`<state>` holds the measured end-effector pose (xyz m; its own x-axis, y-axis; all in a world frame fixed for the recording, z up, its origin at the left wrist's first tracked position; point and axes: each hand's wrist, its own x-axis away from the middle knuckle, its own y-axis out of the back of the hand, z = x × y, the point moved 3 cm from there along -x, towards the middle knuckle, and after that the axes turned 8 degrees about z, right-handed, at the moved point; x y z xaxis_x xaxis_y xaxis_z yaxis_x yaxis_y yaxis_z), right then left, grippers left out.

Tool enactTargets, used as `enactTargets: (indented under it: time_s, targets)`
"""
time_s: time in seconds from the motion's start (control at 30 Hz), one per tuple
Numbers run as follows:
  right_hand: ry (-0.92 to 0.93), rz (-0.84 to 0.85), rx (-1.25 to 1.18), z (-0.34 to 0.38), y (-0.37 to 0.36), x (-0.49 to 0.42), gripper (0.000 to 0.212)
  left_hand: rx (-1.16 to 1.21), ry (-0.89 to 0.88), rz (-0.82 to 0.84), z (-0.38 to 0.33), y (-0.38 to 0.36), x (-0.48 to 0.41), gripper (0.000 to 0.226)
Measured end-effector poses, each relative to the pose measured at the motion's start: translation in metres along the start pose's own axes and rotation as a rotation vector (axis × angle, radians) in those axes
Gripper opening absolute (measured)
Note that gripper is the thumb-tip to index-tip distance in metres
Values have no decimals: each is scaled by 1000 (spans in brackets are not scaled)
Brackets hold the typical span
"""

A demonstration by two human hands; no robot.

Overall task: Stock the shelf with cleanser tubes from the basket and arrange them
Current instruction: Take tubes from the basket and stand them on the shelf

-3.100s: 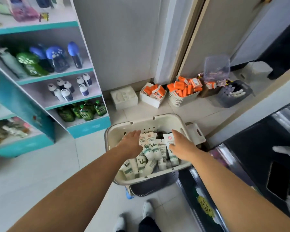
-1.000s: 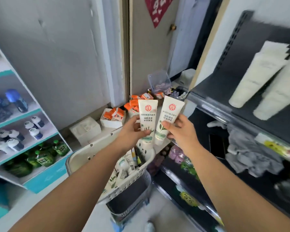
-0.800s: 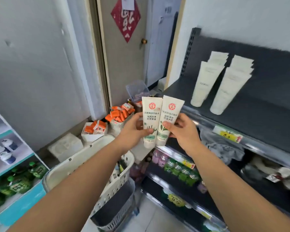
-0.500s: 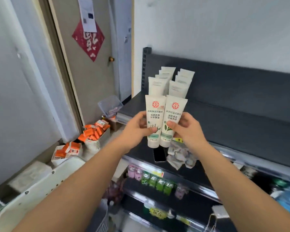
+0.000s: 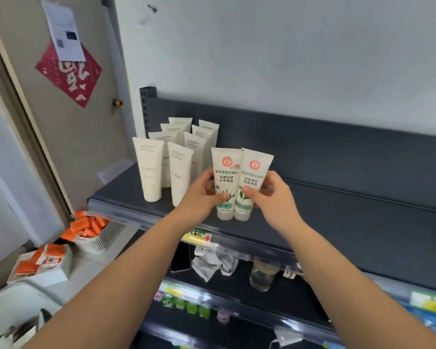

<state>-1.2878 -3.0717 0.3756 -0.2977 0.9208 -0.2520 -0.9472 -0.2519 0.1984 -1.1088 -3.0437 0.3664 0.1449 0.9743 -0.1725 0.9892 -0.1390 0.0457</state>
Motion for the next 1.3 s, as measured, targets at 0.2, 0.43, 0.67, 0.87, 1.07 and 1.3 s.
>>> enactTargets:
  time_s: [0.2,0.43,0.67,0.87,1.07,1.3]
  targets:
    - [-87,-49,12,-43,7,-2,29,-203,34,-36,39,-15,-33,47]
    - [-104,-91,79,-66,10,-34,29,-330,18,-20,63,2,-87,49]
    - [-159,-241,158,-86,32,-90,33,-361,40,-80,79,2,-150,49]
    - [-188,-258,213,-97,37,-136,27,-360,54,-125,86,3,-189,47]
    - [-203,-247,202,-106,45,-164,27,-388,61,-169,93,4,-214,44]
    - [-259,-241,207,-112,46,-172,30,-382,90,-197,93,0,-224,44]
